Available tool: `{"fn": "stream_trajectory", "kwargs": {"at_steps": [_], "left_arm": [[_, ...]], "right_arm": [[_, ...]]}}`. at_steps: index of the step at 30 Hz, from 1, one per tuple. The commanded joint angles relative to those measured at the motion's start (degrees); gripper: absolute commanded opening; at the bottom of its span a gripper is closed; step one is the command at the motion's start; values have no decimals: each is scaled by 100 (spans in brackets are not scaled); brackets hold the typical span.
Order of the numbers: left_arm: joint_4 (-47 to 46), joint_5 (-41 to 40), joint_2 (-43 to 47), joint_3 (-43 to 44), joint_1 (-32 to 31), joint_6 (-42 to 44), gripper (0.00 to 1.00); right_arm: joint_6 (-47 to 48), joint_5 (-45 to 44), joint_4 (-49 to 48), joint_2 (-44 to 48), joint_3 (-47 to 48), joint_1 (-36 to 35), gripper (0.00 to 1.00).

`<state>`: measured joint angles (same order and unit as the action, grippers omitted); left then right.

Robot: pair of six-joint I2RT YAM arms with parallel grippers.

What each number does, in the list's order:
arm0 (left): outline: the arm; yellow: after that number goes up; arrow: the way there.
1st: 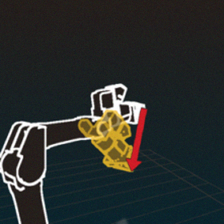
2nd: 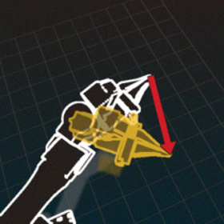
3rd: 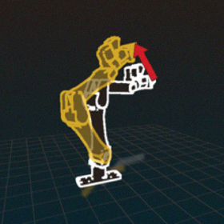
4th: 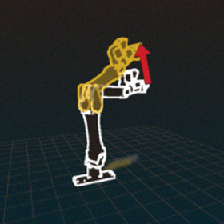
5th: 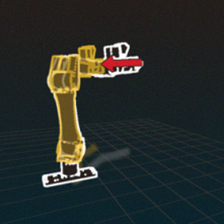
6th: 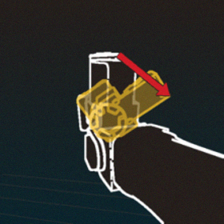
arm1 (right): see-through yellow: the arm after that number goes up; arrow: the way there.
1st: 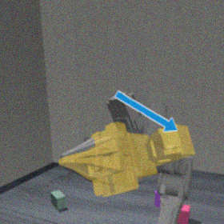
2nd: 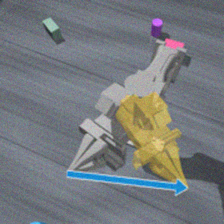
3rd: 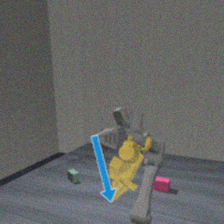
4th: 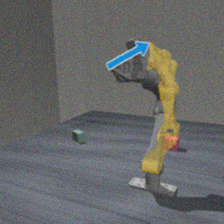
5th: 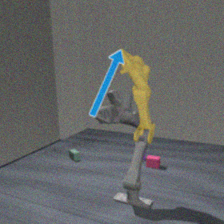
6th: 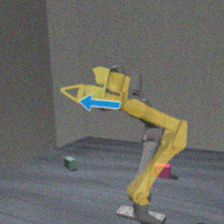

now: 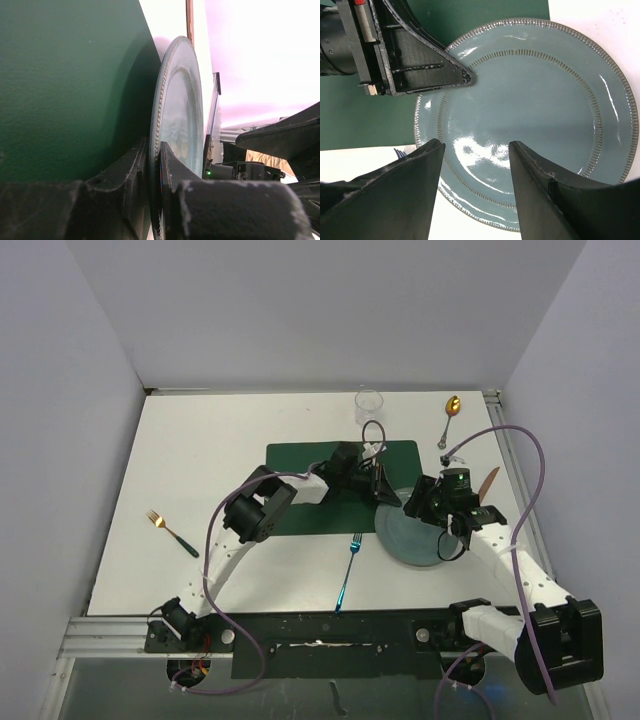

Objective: Set the dinner table for one person
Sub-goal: Place the plate at the center of the board.

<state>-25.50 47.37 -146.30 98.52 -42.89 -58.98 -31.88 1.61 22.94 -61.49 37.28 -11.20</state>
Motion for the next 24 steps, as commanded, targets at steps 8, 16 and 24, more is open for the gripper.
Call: {"fn": "stream_trajectory", "kwargs": {"at_steps": [8,16,24], "left_arm": [[-360,95,465,71,-61,-163,0],[-602,160,358,-108,-39,-277,0],[-892,282,400,-341,22,-388,0]], "right_arm": [[39,-932,324,70,11,87,43],[-466,404,-663,1496,-1391,1056,38],[-849,2033,-1071,2621,-2154,2473,41]]}}
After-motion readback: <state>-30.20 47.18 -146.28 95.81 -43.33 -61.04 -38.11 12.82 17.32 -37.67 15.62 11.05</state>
